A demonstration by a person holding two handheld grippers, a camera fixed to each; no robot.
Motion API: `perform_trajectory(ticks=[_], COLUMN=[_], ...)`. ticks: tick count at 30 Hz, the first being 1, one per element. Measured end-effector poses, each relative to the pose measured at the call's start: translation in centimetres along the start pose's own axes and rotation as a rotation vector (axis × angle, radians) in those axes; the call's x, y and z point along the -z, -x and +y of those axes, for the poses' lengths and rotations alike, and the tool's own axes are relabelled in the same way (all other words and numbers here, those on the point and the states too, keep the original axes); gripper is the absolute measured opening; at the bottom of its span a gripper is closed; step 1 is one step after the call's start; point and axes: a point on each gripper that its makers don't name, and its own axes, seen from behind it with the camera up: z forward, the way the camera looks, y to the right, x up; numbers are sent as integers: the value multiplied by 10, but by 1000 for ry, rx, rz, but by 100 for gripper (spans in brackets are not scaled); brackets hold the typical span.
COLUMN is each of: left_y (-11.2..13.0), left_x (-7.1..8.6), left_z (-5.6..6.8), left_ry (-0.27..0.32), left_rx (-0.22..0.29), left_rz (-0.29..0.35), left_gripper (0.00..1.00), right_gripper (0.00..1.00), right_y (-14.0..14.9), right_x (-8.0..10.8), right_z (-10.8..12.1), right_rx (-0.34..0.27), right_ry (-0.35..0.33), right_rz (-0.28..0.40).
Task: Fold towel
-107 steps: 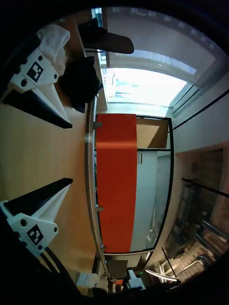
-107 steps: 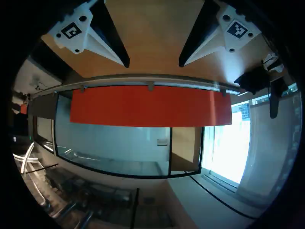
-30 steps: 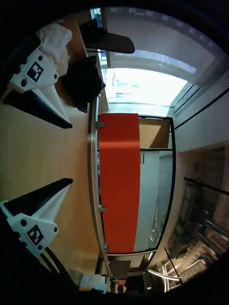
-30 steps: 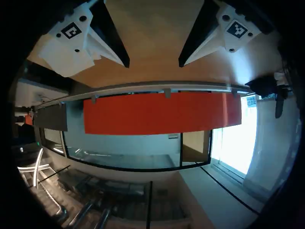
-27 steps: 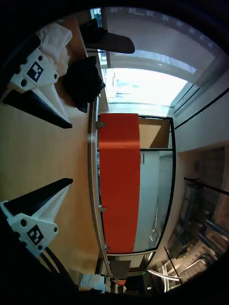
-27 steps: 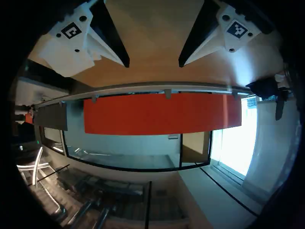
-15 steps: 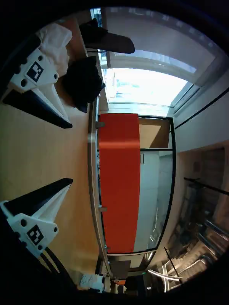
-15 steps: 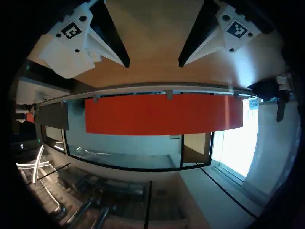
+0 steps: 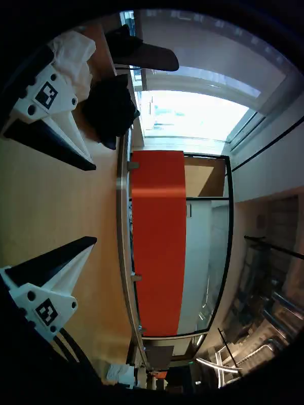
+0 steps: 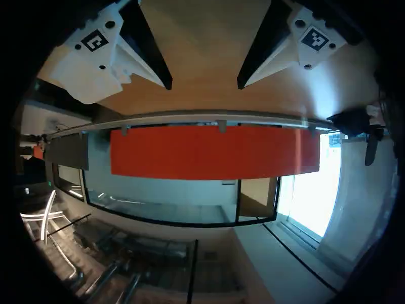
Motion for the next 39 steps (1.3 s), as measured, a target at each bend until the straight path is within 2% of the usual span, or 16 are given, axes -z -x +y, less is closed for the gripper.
perform_trajectory(ticks=[39], left_y=[0], left_x=[0], left_z=[1], left_ry=[0], left_rx=[0], left_rz=[0], left_gripper=[97], right_gripper=[100], right_y=[2], right_x=[3], right_z=[-1], right_rx=[-1], right_ry=[2], right_rz=[1])
